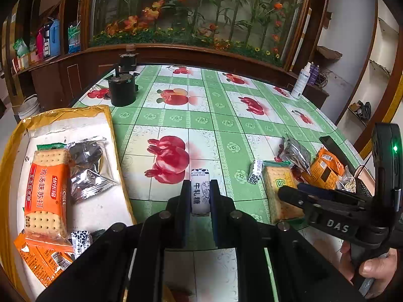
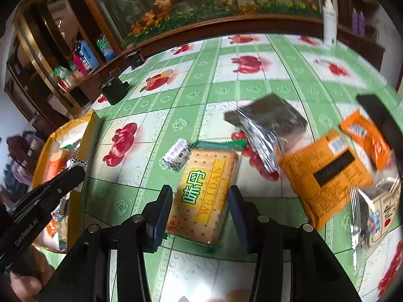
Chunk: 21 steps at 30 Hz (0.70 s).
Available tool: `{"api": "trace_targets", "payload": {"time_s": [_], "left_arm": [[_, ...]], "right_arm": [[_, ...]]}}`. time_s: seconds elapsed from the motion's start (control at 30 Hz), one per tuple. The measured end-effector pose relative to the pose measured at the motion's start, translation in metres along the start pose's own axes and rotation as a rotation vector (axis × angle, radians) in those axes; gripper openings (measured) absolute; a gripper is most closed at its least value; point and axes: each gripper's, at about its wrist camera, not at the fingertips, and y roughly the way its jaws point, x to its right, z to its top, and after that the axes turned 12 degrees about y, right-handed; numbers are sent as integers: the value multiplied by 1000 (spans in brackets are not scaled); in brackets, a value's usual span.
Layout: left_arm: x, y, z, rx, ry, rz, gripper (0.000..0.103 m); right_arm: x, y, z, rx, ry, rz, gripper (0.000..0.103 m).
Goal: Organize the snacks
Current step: 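Grasp the small white milk candy with left while right grasps yellow WEIDAN cracker pack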
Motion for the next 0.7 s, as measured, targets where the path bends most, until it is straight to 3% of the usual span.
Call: {"api": "trace_targets", "payload": {"time_s": [0.23, 0.5, 0.6, 0.7], "left_arm": [[3, 1, -2, -5, 9, 0, 13], [4, 3, -1, -16, 11, 4, 13], [4, 3, -1, -16, 14, 5, 13], [4, 4, -1, -17, 13, 1, 13]], "right_arm": [[-16, 11, -3, 16, -79, -76, 53], [-11, 3, -1, 31, -45, -38, 54], [-17, 3, -1, 38, -58, -34, 66], [-24, 12, -6, 15, -88, -59, 66]]}}
